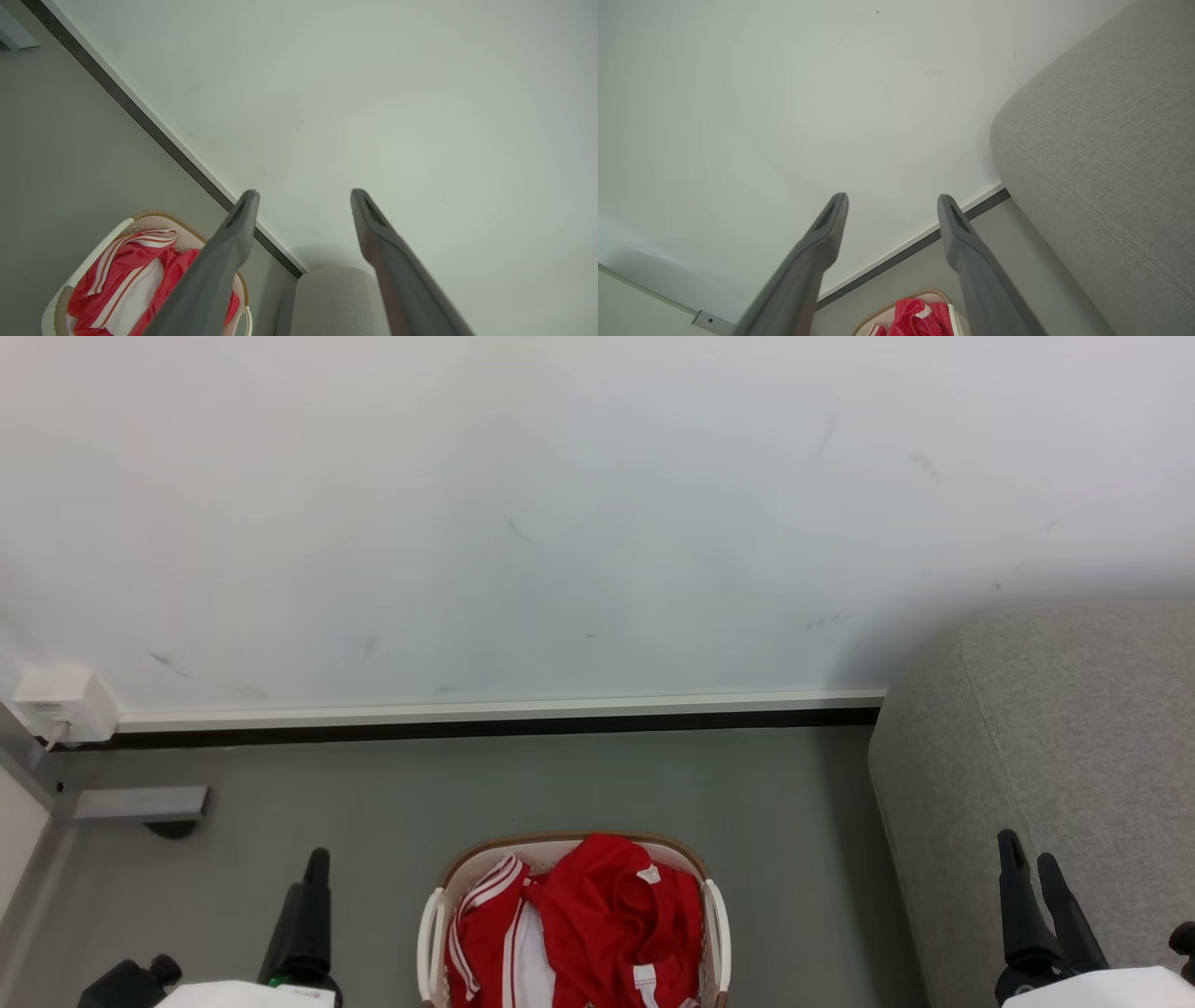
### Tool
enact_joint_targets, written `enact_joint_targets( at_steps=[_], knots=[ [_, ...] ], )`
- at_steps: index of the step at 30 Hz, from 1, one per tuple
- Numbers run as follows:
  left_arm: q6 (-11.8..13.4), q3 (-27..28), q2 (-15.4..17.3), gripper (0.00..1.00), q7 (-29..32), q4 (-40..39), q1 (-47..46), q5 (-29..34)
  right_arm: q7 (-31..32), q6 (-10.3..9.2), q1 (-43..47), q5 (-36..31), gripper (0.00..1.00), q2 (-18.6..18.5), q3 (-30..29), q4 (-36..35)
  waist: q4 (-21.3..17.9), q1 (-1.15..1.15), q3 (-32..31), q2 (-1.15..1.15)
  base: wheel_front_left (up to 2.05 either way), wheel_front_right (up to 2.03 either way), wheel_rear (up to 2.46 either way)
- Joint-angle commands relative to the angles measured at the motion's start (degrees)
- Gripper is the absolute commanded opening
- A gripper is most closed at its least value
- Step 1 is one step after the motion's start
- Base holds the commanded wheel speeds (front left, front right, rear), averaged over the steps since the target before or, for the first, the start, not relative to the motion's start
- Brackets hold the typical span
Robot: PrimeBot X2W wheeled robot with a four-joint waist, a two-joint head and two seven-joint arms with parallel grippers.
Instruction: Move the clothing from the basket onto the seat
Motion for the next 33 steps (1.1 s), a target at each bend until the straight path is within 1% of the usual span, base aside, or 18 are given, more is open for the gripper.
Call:
enact_joint_targets(
  at_steps=[1,15,33],
  knots=[
    [-0.25,0.13,0.50,1.00,-0.59,-0.99,-0.15,1.88,-0.63,-0.04,-0.36,-1.68,1.00,-0.60,0.10,-0.60,0.00,0.00,-0.02,0.00,0.00,0.00,0.00],
    [-0.29,-1.34,0.55,1.00,-3.25,-2.78,0.97,15.49,-3.25,-0.05,0.21,-14.33,1.00,-0.63,0.89,0.21,0.14,0.00,-0.30,0.00,0.00,0.00,0.00],
    [-0.31,-2.45,1.12,1.00,-6.15,-3.48,2.23,27.45,-6.20,-0.07,1.01,-26.49,1.00,-0.68,1.74,0.25,0.21,0.00,-0.57,0.00,0.00,0.00,0.00]
  ],
)
